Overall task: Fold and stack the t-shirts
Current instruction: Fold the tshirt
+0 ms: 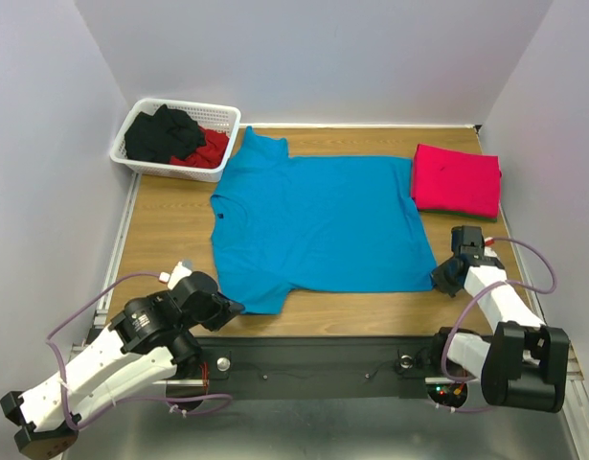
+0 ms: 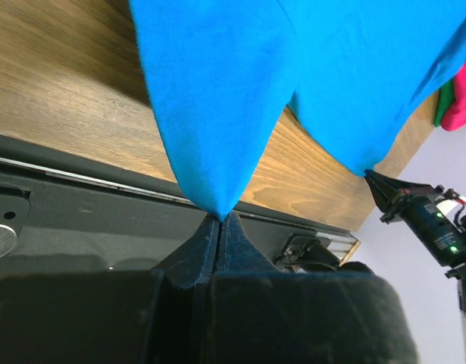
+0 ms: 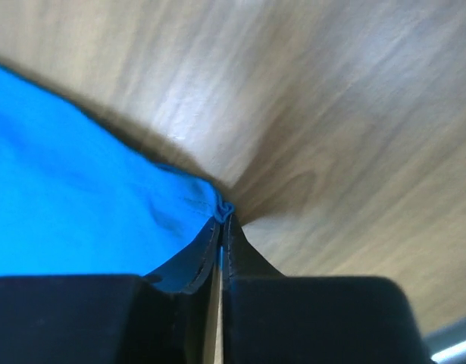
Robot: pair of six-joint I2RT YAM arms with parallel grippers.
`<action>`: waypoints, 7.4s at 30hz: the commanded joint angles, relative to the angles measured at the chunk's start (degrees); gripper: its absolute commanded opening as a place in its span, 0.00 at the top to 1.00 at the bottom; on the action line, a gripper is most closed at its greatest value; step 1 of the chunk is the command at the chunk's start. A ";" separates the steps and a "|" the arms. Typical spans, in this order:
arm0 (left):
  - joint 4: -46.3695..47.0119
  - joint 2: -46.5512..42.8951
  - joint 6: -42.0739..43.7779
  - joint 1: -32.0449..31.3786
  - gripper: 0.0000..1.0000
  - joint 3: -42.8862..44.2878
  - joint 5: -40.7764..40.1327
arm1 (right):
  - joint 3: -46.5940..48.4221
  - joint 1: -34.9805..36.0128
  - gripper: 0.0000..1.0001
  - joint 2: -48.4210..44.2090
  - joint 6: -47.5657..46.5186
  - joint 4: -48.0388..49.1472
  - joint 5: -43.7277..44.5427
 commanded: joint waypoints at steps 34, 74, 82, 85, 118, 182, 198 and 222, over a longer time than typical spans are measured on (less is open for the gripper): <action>0.64 1.04 4.22 0.05 1.00 5.86 -1.33 | 11.72 0.06 1.00 -23.86 -0.62 -20.41 -3.19; 32.29 39.79 39.10 27.55 1.00 20.45 -5.29 | 22.35 0.06 1.00 8.75 -1.06 5.35 -3.02; 34.83 47.27 43.06 32.56 1.00 21.94 -3.35 | 24.11 0.06 1.00 13.94 -1.58 7.19 -1.44; 37.99 49.02 44.55 33.97 1.00 22.03 -2.74 | 24.64 0.06 1.00 17.01 -1.84 8.51 -1.61; 41.95 61.09 55.55 36.44 0.02 28.46 10.70 | 26.76 1.02 0.00 18.43 -13.97 13.35 -15.49; 44.17 94.81 55.80 28.70 0.02 60.16 16.51 | 19.63 13.06 0.00 31.52 -17.58 16.69 -12.60; 44.06 68.91 53.62 26.41 0.01 39.98 7.11 | 21.73 13.06 0.00 25.02 -18.37 15.11 -13.13; 50.21 49.16 44.37 28.88 0.02 -6.26 8.95 | 11.30 13.15 0.00 22.92 -16.62 12.91 -12.78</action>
